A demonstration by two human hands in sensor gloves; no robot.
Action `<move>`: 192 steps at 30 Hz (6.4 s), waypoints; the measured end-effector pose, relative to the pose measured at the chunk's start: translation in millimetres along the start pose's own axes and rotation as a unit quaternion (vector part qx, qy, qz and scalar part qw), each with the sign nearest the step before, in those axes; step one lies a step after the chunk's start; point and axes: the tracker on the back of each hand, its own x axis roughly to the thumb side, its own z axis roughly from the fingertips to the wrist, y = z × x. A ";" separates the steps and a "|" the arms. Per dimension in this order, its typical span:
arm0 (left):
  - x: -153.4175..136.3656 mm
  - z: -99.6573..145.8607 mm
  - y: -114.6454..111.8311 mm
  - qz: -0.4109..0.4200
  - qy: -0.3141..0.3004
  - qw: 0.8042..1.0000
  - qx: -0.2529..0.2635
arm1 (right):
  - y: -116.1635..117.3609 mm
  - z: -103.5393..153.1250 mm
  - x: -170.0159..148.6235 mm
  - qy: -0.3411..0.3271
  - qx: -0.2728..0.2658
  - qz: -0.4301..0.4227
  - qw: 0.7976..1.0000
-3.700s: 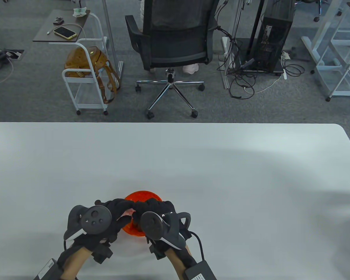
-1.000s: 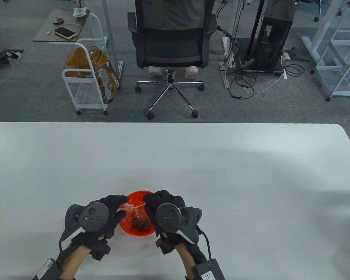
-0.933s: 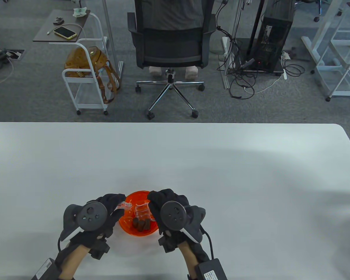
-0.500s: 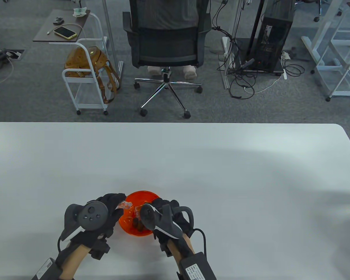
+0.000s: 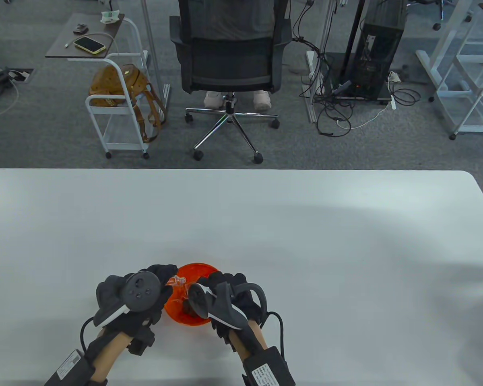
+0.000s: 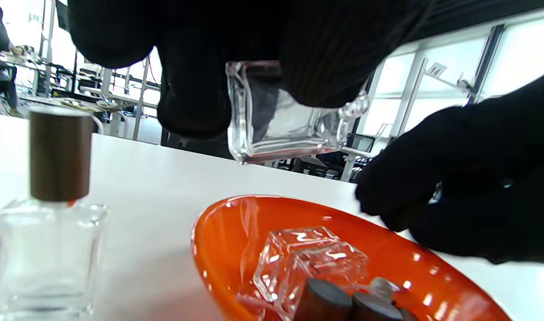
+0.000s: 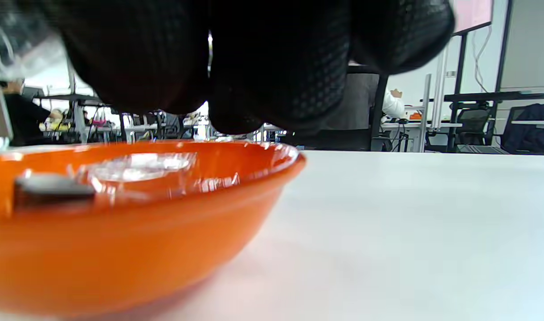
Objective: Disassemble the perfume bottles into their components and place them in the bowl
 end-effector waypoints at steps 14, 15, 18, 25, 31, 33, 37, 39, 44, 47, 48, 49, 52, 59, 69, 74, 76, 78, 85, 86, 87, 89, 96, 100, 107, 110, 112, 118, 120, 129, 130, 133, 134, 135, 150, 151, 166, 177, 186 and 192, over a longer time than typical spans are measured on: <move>56.3 -61.7 -38.3 -0.202 0.053 0.975 -0.069 | -14.7 4.3 -71.0 0.096 -0.005 -0.087 0.992; 57.7 -64.0 -42.4 -0.212 0.056 0.973 -0.078 | -13.8 3.9 -71.2 0.096 -0.002 -0.085 0.992; 58.8 -67.3 -50.2 -0.221 0.059 0.968 -0.099 | -12.8 3.2 -70.0 0.093 0.002 -0.077 0.993; 58.9 -65.7 -51.2 -0.223 0.063 0.966 -0.111 | -13.3 3.9 -69.4 0.092 0.010 -0.078 0.993; 40.8 -49.9 -10.2 -0.141 0.069 0.985 -0.065 | -13.3 4.3 -68.8 0.090 0.016 -0.078 0.993; 25.3 -41.2 8.4 -0.099 0.070 0.991 -0.050 | -13.2 4.3 -68.6 0.090 0.017 -0.077 0.993; -19.9 -15.6 37.4 -0.017 0.067 0.998 -0.013 | -12.8 4.3 -68.6 0.090 0.019 -0.077 0.993; -43.2 -2.6 38.3 0.022 0.070 0.997 -0.009 | -12.4 4.3 -68.7 0.091 0.021 -0.078 0.993; -90.4 14.1 7.7 0.065 0.104 0.992 -0.039 | -10.4 5.4 -67.7 0.092 0.031 -0.081 0.992; -108.8 12.1 -13.0 0.108 0.119 0.983 -0.089 | -9.1 6.3 -66.7 0.092 0.036 -0.082 0.992; -114.3 10.9 -21.7 0.128 0.129 0.978 -0.100 | -8.9 6.6 -66.3 0.092 0.037 -0.082 0.992; -116.7 10.3 -27.0 0.132 0.134 0.976 -0.109 | -8.7 6.7 -66.2 0.092 0.038 -0.082 0.992; -120.8 7.9 -46.3 0.112 0.138 0.974 -0.139 | -8.4 6.0 -65.5 0.091 0.039 -0.083 0.992; -118.4 3.1 -59.2 0.091 0.142 0.979 -0.115 | -7.1 6.6 -63.7 0.088 0.044 -0.083 0.992; -105.2 8.5 -31.9 0.109 0.110 0.988 -0.022 | -10.2 6.9 -57.1 0.076 0.036 -0.093 0.992; -74.6 16.7 -7.5 0.107 0.039 0.993 0.029 | -20.9 10.0 -42.5 0.050 0.009 -0.110 0.993; -62.9 20.0 -3.7 0.089 0.016 0.995 0.038 | -26.7 12.3 -33.6 0.035 -0.006 -0.121 0.992; -50.2 23.9 -3.3 0.069 -0.010 0.997 0.041 | -33.9 15.6 -21.0 0.010 -0.023 -0.137 0.990; -28.7 25.7 -10.9 0.033 -0.054 0.998 0.021 | -39.1 23.1 10.5 -0.039 -0.045 -0.197 0.979; -26.0 25.7 -11.9 0.030 -0.061 0.998 0.017 | -37.8 23.2 14.3 -0.042 -0.048 -0.195 0.979; -23.3 26.0 -12.8 0.031 -0.069 0.997 0.015 | -35.7 22.8 18.1 -0.046 -0.051 -0.191 0.979; -19.3 26.4 -13.5 0.029 -0.077 0.996 0.013 | -33.1 22.5 23.1 -0.052 -0.059 -0.171 0.982; -30.2 24.6 -14.6 0.015 -0.037 0.999 0.005 | -43.0 22.0 5.7 -0.024 -0.084 -0.208 0.974; -42.9 23.7 -14.9 0.040 -0.014 0.999 0.003 | -28.8 16.2 -3.0 -0.013 -0.021 -0.137 0.990; -48.2 22.7 -15.3 0.054 0.000 0.999 -0.001 | -4.1 14.6 10.4 -0.052 0.087 -0.083 0.991; -47.9 22.4 -16.8 0.052 0.000 0.999 -0.004 | 2.1 14.7 17.9 -0.058 0.090 -0.034 0.994; -47.2 22.4 -16.9 0.051 -0.002 0.999 -0.007 | 4.7 14.5 20.4 -0.060 0.087 -0.004 0.994; -46.7 22.2 -17.8 0.057 -0.009 0.998 -0.007 | 2.5 12.9 14.1 -0.047 0.090 -0.027 0.994; -46.4 22.1 -18.5 0.056 -0.011 0.998 -0.008 | -0.5 12.1 10.5 -0.040 0.081 -0.036 0.995; -37.0 22.0 -20.2 0.053 -0.036 0.998 -0.008 | -17.2 12.4 -0.3 -0.016 0.004 -0.098 0.995; -35.5 22.0 -20.3 0.050 -0.039 0.998 -0.008 | -18.7 12.9 0.3 -0.017 -0.002 -0.105 0.994; -30.3 22.7 -21.8 0.045 -0.047 0.998 -0.009 | -22.5 14.9 5.3 -0.025 -0.014 -0.132 0.991; -28.2 22.9 -22.5 0.041 -0.051 0.998 -0.011 | -23.2 15.7 8.0 -0.030 -0.014 -0.147 0.989; -26.5 23.0 -23.1 0.037 -0.054 0.998 -0.011 | -23.7 16.4 10.3 -0.032 -0.015 -0.157 0.987; -16.8 25.7 -21.8 0.046 -0.082 0.996 0.005 | -23.2 19.0 23.3 -0.023 -0.034 -0.183 0.982; -17.6 25.6 -21.3 0.052 -0.082 0.995 0.006 | -23.7 18.8 23.6 -0.023 -0.033 -0.188 0.981; -25.0 29.1 -12.6 0.083 -0.079 0.993 0.030 | -40.5 1.1 35.9 -0.016 -0.016 -0.140 0.990; -19.9 30.1 -14.7 0.069 -0.089 0.993 0.030 | -27.5 15.7 29.7 -0.034 -0.059 -0.158 0.985; -20.8 31.8 -13.2 0.072 -0.090 0.993 0.029 | -26.0 18.6 32.8 -0.040 -0.070 -0.148 0.986; -22.9 31.5 -13.9 0.077 -0.090 0.993 0.023 | -28.4 18.8 32.0 -0.041 -0.083 -0.143 0.985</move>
